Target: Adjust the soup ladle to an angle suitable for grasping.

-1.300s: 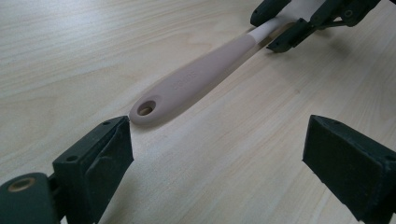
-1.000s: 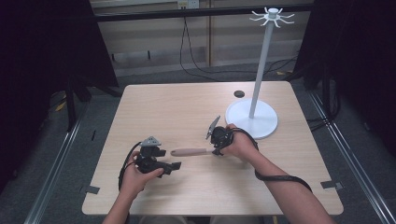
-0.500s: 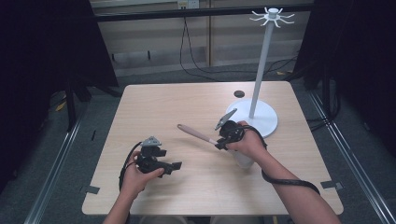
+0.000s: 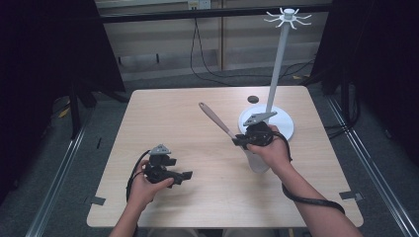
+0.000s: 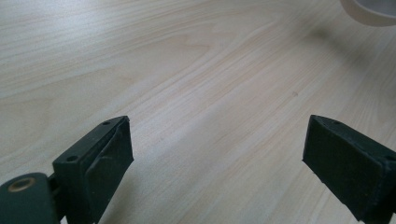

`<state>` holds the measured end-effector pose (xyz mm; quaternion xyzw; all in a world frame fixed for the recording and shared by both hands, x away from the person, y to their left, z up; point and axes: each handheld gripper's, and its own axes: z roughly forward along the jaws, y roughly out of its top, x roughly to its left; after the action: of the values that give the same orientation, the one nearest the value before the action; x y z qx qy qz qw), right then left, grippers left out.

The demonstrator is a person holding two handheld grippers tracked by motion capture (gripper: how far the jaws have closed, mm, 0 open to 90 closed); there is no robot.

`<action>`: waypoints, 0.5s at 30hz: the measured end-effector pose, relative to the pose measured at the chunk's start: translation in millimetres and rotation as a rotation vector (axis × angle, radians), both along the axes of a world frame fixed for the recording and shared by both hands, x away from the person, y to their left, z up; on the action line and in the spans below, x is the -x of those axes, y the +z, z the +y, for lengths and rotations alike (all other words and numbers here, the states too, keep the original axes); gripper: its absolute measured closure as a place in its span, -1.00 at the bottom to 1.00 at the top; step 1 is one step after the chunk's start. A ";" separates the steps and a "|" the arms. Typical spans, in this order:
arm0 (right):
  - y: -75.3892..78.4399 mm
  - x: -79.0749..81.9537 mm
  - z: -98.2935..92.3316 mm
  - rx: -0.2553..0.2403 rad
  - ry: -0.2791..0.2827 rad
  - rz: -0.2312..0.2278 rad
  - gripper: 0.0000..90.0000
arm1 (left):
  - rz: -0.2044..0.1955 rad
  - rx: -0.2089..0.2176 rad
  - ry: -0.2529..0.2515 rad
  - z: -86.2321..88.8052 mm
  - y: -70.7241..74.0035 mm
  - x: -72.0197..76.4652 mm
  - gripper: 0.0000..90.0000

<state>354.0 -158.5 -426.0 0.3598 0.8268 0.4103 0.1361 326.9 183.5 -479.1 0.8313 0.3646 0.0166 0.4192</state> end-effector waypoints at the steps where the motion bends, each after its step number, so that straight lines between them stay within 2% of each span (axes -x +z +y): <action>1: 1.2 1.7 -1.5 -0.014 -0.016 -0.011 0.76 | 0.003 0.002 -0.002 0.0 0.2 -0.1 -0.82; 3: 5.3 6.4 -6.4 -0.045 -0.055 -0.048 0.76 | 0.001 0.005 -0.001 -0.4 0.4 -0.2 -0.82; 8: 9.6 13.4 -12.5 -0.080 -0.101 -0.090 0.76 | 0.001 0.007 -0.005 -1.7 0.7 -1.1 -0.82; 9: 11.0 16.7 -16.0 -0.091 -0.109 -0.111 0.76 | -0.001 0.009 -0.003 -2.3 0.7 -1.3 -0.83; 15: 12.2 24.8 -22.7 -0.128 -0.151 -0.139 0.76 | -0.008 0.019 -0.002 -6.0 1.5 -3.4 -0.85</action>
<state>329.2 -181.3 -413.7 0.3995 0.7581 0.4748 0.2006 330.3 177.5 -477.6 0.8275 0.3624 0.0161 0.4286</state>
